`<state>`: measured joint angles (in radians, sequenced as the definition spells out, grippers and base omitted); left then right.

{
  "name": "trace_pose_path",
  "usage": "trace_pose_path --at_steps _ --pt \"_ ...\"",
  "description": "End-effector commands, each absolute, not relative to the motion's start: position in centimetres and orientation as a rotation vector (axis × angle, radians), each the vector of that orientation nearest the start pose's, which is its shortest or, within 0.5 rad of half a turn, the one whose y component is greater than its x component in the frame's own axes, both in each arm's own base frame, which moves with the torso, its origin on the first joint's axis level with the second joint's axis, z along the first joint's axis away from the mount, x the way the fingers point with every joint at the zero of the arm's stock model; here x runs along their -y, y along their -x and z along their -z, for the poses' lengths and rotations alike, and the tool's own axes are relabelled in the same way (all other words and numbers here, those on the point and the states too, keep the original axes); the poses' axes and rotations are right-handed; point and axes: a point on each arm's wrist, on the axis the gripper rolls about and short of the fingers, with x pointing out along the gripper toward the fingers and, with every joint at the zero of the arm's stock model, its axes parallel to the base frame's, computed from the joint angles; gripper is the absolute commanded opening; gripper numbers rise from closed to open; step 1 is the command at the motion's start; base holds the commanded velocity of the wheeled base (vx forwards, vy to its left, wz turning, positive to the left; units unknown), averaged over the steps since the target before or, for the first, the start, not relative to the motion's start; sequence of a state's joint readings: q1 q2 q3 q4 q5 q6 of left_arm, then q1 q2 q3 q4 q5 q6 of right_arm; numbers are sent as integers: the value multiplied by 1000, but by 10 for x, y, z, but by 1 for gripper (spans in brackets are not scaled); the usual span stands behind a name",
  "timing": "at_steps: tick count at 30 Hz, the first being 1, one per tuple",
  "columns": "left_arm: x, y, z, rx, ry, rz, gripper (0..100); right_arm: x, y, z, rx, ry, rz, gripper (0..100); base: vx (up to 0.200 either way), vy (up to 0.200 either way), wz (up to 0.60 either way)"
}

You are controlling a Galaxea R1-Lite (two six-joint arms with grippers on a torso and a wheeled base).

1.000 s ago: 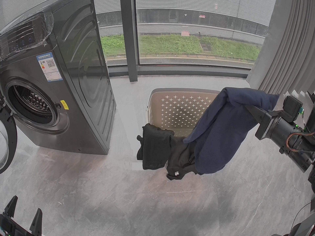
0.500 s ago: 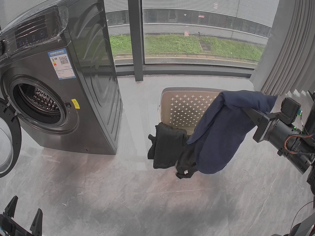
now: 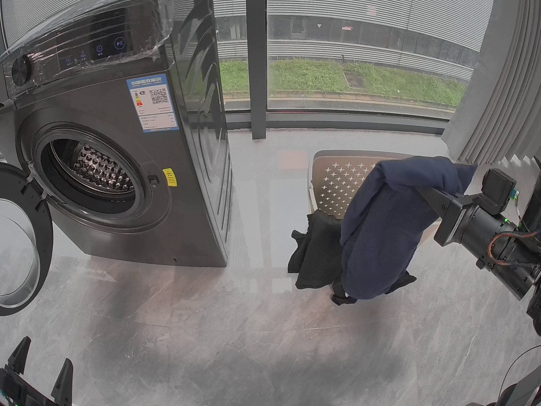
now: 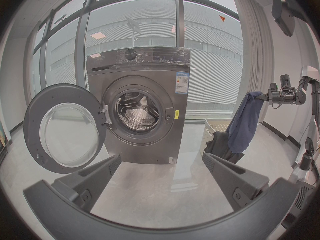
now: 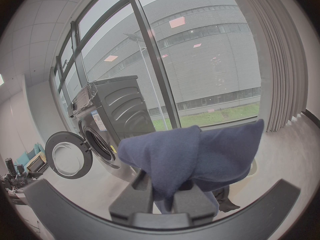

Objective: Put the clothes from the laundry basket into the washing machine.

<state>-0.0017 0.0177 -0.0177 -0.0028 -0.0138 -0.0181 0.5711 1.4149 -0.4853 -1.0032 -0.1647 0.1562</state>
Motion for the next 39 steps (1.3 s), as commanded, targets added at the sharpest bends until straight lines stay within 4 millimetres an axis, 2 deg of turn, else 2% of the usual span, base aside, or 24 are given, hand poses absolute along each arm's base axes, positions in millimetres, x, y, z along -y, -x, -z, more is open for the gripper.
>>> trace_pose_path --at_steps 1,11,26,39 --pt "0 23 -76 3 18 15 100 -116 -187 -209 36 -180 -412 0 0 200 0" --pt "0 23 -76 3 18 15 100 -118 -185 -209 37 -183 -433 0 0 200 0" --pt "0 23 -76 4 17 14 100 -119 -185 -208 31 -181 -434 0 0 0 0" --pt "0 23 -76 3 18 15 100 -119 -185 -206 24 -178 -433 0 0 200 0"
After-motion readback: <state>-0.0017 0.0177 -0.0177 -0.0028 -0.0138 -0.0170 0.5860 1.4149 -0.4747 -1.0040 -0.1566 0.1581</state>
